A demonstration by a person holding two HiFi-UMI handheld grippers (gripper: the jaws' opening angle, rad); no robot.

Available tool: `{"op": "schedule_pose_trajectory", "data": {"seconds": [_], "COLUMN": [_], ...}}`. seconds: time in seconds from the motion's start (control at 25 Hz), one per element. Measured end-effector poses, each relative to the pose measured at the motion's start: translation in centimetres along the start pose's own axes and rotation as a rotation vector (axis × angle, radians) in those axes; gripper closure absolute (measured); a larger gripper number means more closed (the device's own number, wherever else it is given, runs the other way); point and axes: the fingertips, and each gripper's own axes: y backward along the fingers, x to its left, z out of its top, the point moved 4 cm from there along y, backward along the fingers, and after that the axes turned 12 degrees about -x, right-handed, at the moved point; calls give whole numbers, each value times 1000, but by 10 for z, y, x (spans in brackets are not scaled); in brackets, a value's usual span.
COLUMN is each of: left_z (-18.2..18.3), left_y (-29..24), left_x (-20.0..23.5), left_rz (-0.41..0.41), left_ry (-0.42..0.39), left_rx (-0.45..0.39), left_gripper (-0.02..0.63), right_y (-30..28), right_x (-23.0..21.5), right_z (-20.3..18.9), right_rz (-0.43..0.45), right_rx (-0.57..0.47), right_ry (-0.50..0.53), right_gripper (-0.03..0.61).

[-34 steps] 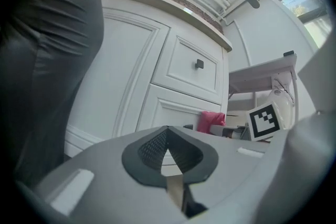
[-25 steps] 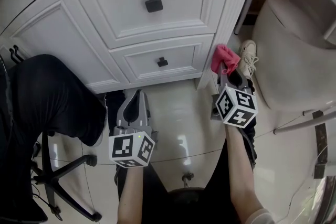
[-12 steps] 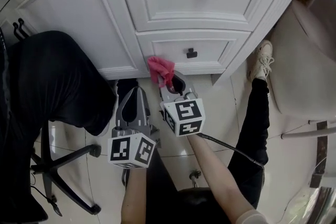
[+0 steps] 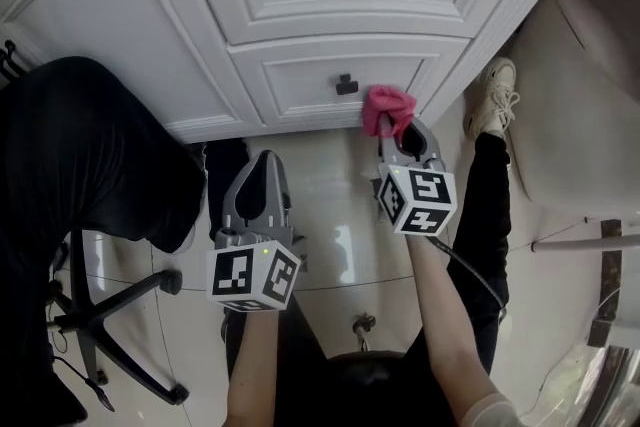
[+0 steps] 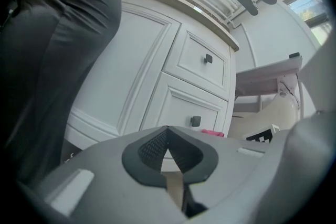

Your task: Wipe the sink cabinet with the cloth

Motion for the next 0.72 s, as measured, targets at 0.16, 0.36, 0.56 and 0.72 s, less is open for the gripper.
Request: {"op": "schedule_pose_trajectory", "data": {"seconds": [0.16,0.36,0.56,0.72], "left_z": [-1,3,3,11], "left_y": [-10,-27,-16,9], "left_x": [-30,-64,-78,-85], "left_rz": [-44,-136,-137,-114], "left_ry": [11,-51,-70,-72], "left_rx": [0,-2,6,8], "left_gripper": [600,600,600,600], "right_y": [11,19,45,93], "right_x": [-42,-52,-15,19], "right_z": [5,11,48,87], "right_rz": [-41,-73,-7,18], "right_rx": [17,19,-36,-100], "right_ry": [17,38,65,33], "right_gripper": [515,515,515,515]}}
